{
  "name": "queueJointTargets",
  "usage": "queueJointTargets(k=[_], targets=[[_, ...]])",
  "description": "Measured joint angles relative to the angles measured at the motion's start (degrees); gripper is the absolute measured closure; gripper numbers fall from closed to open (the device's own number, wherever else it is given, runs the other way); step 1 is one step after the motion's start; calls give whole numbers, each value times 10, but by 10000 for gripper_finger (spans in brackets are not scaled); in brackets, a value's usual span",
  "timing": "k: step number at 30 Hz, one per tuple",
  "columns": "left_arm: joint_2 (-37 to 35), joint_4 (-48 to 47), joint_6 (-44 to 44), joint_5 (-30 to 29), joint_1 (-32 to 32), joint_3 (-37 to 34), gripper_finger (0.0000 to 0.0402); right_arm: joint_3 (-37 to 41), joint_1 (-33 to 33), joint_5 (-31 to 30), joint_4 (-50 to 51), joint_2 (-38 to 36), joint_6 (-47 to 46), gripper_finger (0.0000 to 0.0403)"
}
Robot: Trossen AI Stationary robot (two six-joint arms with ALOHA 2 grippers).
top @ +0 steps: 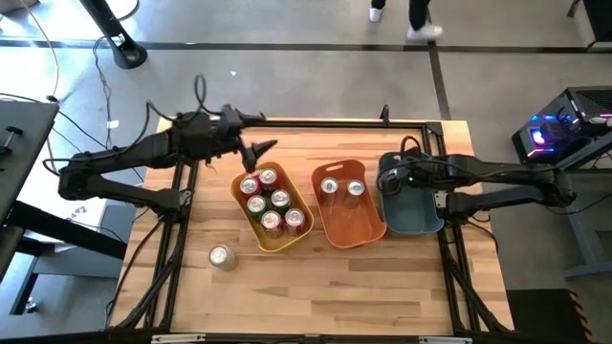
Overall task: Sort soda cans
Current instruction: Put the top yellow-white soda can into the blue bin, then put the yellow-white soda can into the blue bin
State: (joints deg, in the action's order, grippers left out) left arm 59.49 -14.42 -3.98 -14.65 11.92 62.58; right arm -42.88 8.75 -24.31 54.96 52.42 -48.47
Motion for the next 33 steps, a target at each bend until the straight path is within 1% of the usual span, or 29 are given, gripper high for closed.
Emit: queueJointTargets(k=[3,6,8,10,12,14,17,19,22,24,26,27,29,31,33], targets=[[-20,-22,10,-14,4,13,46,-41,0,-21,50,0,10,15],[-40,-55,-24,-3,3,18,46,-83,0,-37,85,0,19,15],[-48,-102,-68,47,-2,18,46,-106,0,-41,86,0,28,15],[-48,-175,-121,98,-18,18,46,-129,0,-42,81,0,41,15],[-40,-258,-170,126,-53,18,46,-150,0,-43,75,0,54,14],[-33,-332,-206,132,-106,16,46,-169,0,-48,72,0,67,14],[-38,-383,-256,133,-203,7,46,-197,0,-59,60,0,87,14],[-44,-402,-304,126,-266,5,46,-209,0,-69,45,0,101,14],[-51,-438,-398,85,-357,5,46,-217,0,-75,12,0,118,14],[-43,-490,-462,48,-423,5,46,-217,0,-75,-10,0,126,14],[-20,-553,-510,26,-482,5,46,-216,0,-75,-22,2,127,14],[-4,-570,-527,18,-506,5,46,-216,0,-75,-25,3,127,14],[25,-573,-541,-4,-543,4,46,-216,0,-75,-30,6,128,13],[54,-574,-538,-33,-569,5,46,-215,0,-75,-29,9,129,13],[88,-583,-531,-43,-586,4,46,-215,0,-75,-30,12,129,13]])
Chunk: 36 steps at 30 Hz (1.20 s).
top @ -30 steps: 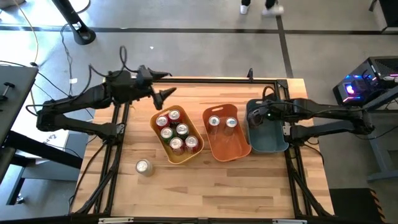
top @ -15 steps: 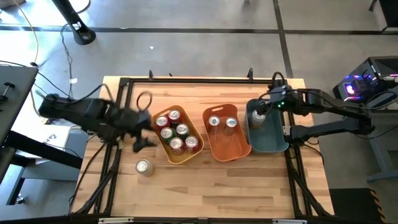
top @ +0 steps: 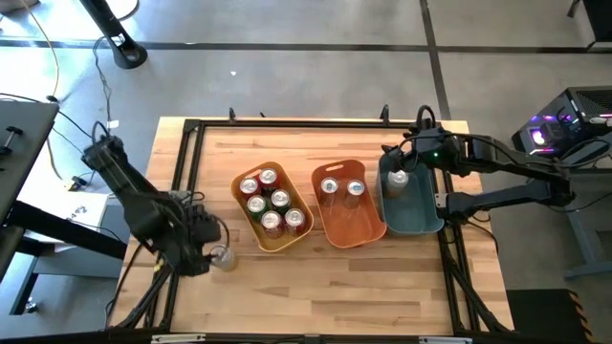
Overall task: Sort soda cans
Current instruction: Put the yellow-white soda can into the blue bin
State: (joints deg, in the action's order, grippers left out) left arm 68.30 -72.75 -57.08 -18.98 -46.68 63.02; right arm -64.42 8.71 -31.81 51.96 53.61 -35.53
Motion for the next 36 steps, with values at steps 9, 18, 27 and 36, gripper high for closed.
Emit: queueJointTargets(k=[9,18,27,36], targets=[[56,64,-22,9,-46,-8,46,0,0,6,0,1,-2,13],[60,123,-69,18,-44,-73,46,1,0,11,0,1,-2,13],[64,188,-89,80,-39,-172,46,1,0,29,1,1,0,13],[59,228,-83,55,-32,-161,46,1,0,33,1,1,-2,13]])
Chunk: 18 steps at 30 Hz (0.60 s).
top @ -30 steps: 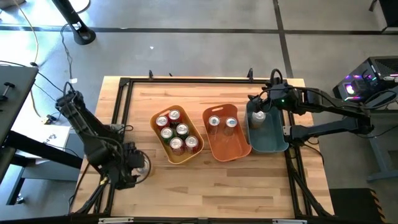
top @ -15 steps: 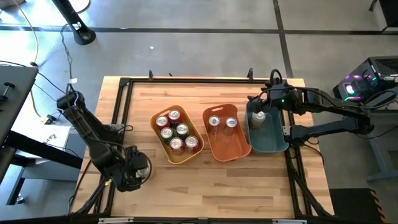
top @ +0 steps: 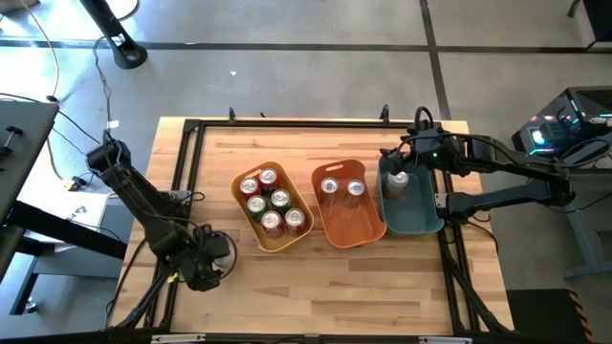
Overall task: Sort soda cans
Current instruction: Put the yellow-white soda can into the blue bin
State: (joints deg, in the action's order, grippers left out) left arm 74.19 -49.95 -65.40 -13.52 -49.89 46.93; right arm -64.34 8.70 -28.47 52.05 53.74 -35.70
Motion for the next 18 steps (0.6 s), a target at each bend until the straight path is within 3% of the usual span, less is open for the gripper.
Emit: queueJointTargets(k=[12,18], targets=[[-2,-11,104,-83,2,13,46,0,0,0,0,0,0,13],[-2,-4,122,-75,26,13,47,0,0,0,0,0,0,13]])
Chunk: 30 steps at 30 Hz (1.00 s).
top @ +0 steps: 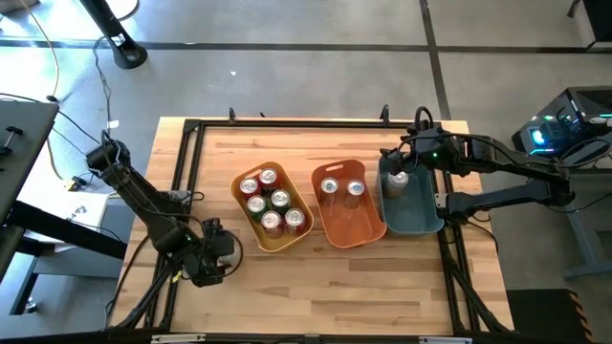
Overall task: Sort soda cans
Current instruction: Put the yellow-white soda can into the blue bin
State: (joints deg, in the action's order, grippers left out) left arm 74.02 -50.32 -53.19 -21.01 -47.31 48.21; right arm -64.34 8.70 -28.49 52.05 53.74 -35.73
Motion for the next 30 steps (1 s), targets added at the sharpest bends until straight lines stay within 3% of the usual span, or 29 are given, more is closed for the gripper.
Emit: queueJointTargets(k=[3,7,14,16,21,25,27,30], targets=[[0,14,3,13,10,0,64,0,0,0,0,0,-2,13],[2,10,-19,40,17,1,121,0,0,1,0,0,0,13],[-32,-58,-60,122,23,43,121,-40,-7,49,-17,-10,59,13],[-66,-72,-58,97,35,85,121,-73,-15,63,-32,-13,78,13],[-131,-135,4,-53,76,146,121,-153,-35,64,-42,-14,103,13],[-155,-61,100,-113,152,168,121,-166,-53,81,-65,-14,95,13],[-153,-1,167,-108,192,166,121,-155,-65,85,-84,-12,84,13],[-133,161,263,-63,251,167,121,-123,-81,79,-131,1,74,13]])
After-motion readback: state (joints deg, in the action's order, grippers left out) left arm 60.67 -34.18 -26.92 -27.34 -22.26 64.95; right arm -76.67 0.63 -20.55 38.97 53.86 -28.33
